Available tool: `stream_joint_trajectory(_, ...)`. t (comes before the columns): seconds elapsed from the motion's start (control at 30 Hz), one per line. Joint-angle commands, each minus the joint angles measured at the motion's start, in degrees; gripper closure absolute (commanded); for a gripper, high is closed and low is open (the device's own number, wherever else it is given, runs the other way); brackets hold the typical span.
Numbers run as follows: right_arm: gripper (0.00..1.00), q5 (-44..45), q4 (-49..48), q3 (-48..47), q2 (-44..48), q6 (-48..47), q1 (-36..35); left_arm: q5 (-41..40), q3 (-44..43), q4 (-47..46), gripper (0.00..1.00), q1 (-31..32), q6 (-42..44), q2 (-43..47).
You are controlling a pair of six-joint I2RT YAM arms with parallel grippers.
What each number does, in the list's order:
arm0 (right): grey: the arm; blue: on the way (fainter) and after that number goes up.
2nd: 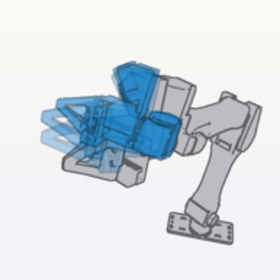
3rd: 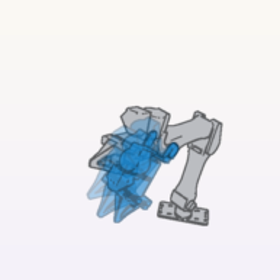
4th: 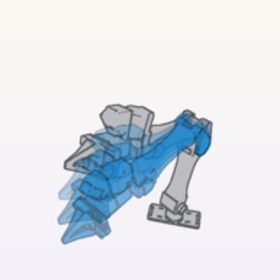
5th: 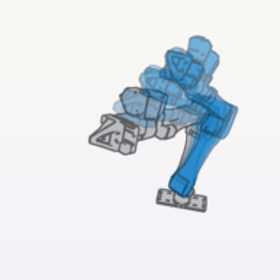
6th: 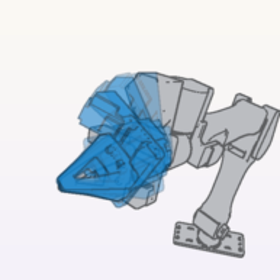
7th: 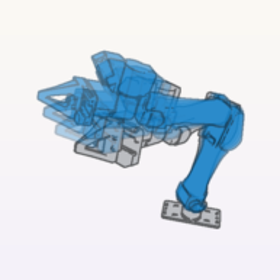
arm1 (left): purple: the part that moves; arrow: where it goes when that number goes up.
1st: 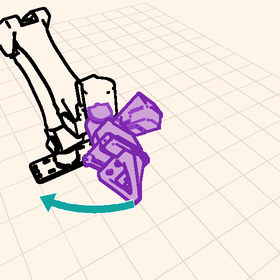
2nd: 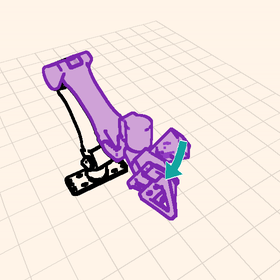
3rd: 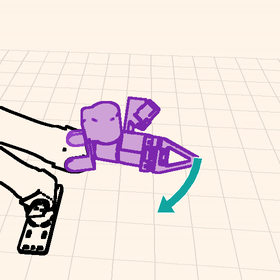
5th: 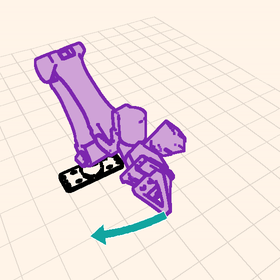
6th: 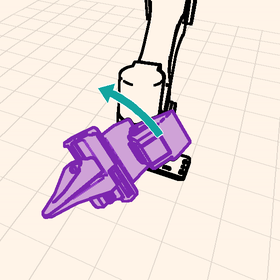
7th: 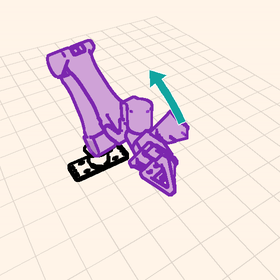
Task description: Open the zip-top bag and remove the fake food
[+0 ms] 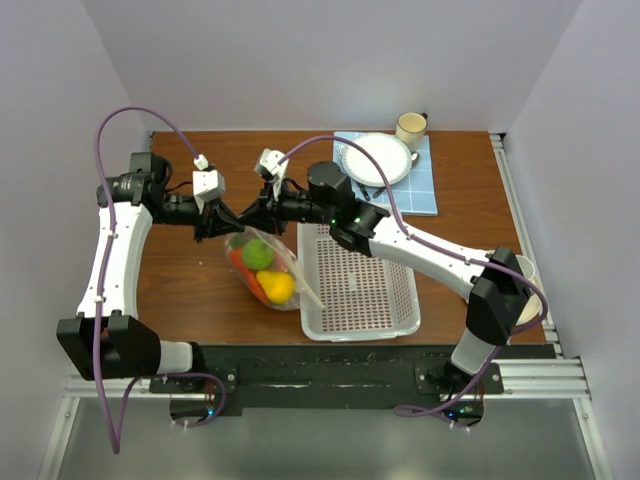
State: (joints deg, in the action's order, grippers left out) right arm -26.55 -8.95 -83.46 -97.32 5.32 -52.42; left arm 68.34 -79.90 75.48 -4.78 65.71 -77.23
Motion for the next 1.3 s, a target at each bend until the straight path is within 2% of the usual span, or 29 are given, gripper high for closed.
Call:
stream_joint_trajectory(0.0, 0.91, -0.4, -0.2, 0.1, 3.3, 0.8, 0.3, 2.4, 0.1, -0.1, 0.88, 0.2, 0.9, 0.0)
stream_joint_trajectory(0.4, 0.94, 2.1, 0.2, 9.7, 8.8, 0.0, 0.3, 2.9, -0.7, -0.1, 0.89, 0.1, 0.8, -0.6)
stream_joint_trajectory(0.53, 0.94, 2.5, 0.0, 9.2, 8.6, 0.1, 0.4, 3.7, -0.7, -0.1, 0.86, 0.4, 0.0, -0.5)
stream_joint_trajectory(0.67, 0.94, 1.4, 0.2, 7.2, 6.9, 0.5, 0.3, 3.5, -0.3, 0.0, 0.71, 2.2, -0.7, 0.9)
stream_joint_trajectory(0.7, 0.94, 1.3, 0.3, 6.5, 6.8, 0.4, 0.3, 3.1, -0.1, 0.0, 0.6, 3.0, -1.1, 1.1)
stream_joint_trajectory(0.77, 0.94, 1.3, 0.9, 6.0, 6.4, 0.1, 0.3, 2.5, 0.3, 0.0, 0.52, 5.6, -1.7, 2.0)
stream_joint_trajectory(0.8, 0.95, 1.4, 1.0, 5.7, 6.4, 0.0, 0.3, 2.3, 0.4, 0.0, 0.38, 6.3, -2.2, 2.2)
stream_joint_trajectory(0.87, 0.95, 1.2, 1.5, 5.4, 6.4, -0.2, 0.3, 2.7, 0.7, -0.1, 0.31, 6.8, -2.2, 1.8)
stream_joint_trajectory(0.97, 0.95, 0.4, 1.7, 4.6, 6.5, 0.2, 0.3, 3.0, 0.4, -0.1, 0.3, 6.8, -1.5, -1.2)
stream_joint_trajectory(1.03, 0.95, 0.5, 1.8, 4.2, 6.7, 0.2, 0.3, 3.3, 0.0, -0.1, 0.36, 6.8, -1.4, -3.0)
stream_joint_trajectory(1.07, 0.95, 0.7, 2.4, 4.1, 6.9, 0.0, 0.3, 3.4, 0.0, -0.1, 0.4, 6.8, -0.9, -4.2)
stream_joint_trajectory(1.1, 0.95, 0.9, 2.7, 3.8, 7.0, -0.2, 0.4, 3.3, 0.2, -0.1, 0.52, 6.8, -0.5, -4.7)
stream_joint_trajectory(1.13, 0.95, 1.2, 3.0, 3.9, 7.4, -0.8, 0.4, 3.1, 0.4, -0.1, 0.57, 6.8, -0.2, -5.1)
stream_joint_trajectory(1.2, 0.95, 1.4, 3.7, 3.9, 7.8, -1.1, 0.5, 2.6, 1.1, -0.1, 0.66, 6.7, 0.7, -5.4)
stream_joint_trajectory(1.27, 0.95, 1.3, 3.9, 3.9, 8.1, -1.4, 0.6, 2.6, 1.1, -0.1, 0.68, 6.4, 1.1, -5.2)
